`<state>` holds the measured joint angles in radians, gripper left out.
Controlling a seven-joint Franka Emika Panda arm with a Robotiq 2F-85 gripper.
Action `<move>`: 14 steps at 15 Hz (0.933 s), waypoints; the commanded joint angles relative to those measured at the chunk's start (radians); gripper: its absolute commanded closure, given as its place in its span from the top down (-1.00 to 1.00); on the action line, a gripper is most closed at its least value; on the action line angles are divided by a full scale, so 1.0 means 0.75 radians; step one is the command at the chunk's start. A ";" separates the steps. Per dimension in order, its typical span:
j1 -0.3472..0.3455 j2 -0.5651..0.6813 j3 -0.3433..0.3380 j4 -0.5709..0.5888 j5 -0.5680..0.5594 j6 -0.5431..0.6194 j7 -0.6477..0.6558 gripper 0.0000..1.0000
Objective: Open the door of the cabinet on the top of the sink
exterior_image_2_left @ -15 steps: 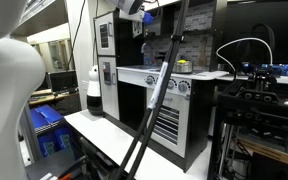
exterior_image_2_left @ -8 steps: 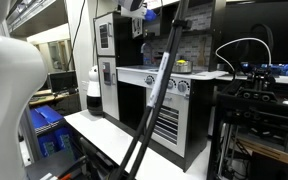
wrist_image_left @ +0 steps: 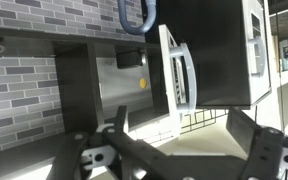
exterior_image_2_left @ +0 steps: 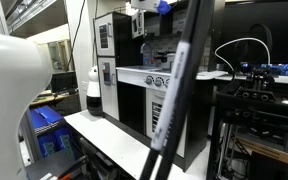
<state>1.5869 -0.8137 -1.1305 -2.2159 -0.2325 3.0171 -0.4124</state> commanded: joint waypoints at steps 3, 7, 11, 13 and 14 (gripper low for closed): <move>0.002 -0.113 0.016 -0.047 0.048 -0.002 -0.089 1.00; 0.086 -0.248 -0.051 -0.025 0.025 -0.008 -0.188 1.00; 0.223 -0.368 -0.144 0.050 0.007 -0.060 -0.278 1.00; 0.309 -0.418 -0.183 0.103 0.005 -0.104 -0.324 1.00; 0.352 -0.441 -0.199 0.133 0.006 -0.131 -0.346 1.00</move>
<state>1.7582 -1.0874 -1.2464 -2.1872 -0.2252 2.9822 -0.6110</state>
